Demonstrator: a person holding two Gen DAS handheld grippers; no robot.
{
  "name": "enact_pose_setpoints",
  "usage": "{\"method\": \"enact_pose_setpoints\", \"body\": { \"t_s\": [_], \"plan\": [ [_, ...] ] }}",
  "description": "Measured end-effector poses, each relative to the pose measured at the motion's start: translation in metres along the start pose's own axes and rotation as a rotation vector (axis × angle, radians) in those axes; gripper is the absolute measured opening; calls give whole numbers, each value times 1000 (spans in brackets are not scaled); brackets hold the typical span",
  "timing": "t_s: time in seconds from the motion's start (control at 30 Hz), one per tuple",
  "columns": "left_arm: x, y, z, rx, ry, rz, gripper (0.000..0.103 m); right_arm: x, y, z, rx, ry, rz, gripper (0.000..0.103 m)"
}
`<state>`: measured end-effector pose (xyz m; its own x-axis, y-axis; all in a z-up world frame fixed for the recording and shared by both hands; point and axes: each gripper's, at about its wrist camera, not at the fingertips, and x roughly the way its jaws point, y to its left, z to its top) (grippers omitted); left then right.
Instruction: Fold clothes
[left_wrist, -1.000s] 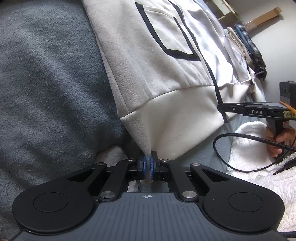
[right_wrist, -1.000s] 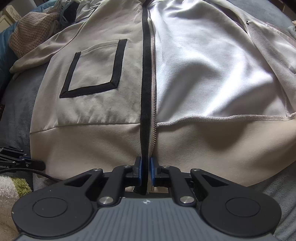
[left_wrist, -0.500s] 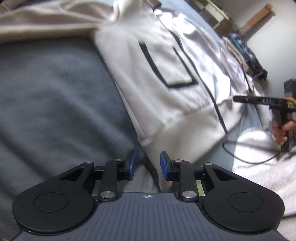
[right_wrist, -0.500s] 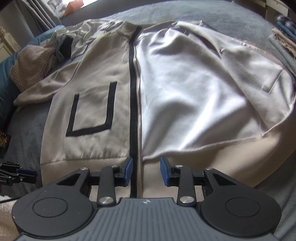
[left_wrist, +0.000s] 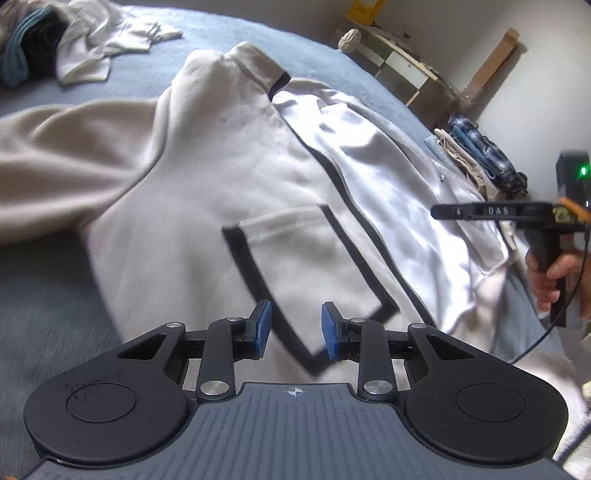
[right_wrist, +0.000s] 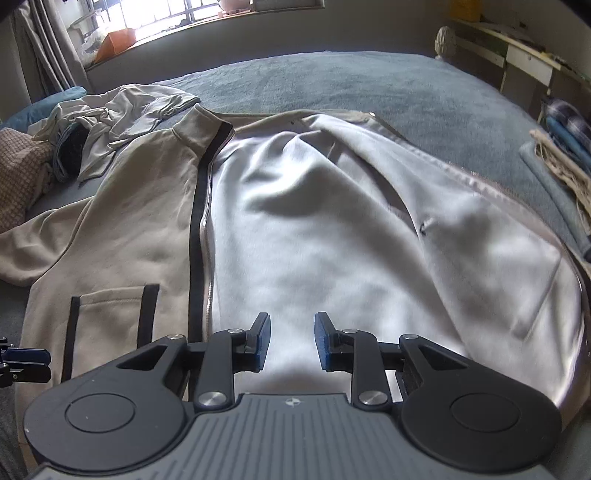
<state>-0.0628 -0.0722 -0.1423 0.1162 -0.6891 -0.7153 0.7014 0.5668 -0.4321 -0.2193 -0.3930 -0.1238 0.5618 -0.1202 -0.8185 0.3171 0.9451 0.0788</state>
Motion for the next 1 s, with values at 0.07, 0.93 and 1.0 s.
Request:
{"method": "enact_pose_setpoints", "body": {
  "t_s": [0.07, 0.93, 1.0],
  "plan": [
    [9, 2, 6, 5, -22, 15, 29, 14, 3, 18, -26, -11, -1, 28],
    [25, 51, 5, -157, -34, -149, 29, 118, -12, 127, -162, -33, -33, 6],
    [24, 50, 4, -160, -37, -145, 29, 145, -8, 132, -190, 42, -63, 5]
  ]
}}
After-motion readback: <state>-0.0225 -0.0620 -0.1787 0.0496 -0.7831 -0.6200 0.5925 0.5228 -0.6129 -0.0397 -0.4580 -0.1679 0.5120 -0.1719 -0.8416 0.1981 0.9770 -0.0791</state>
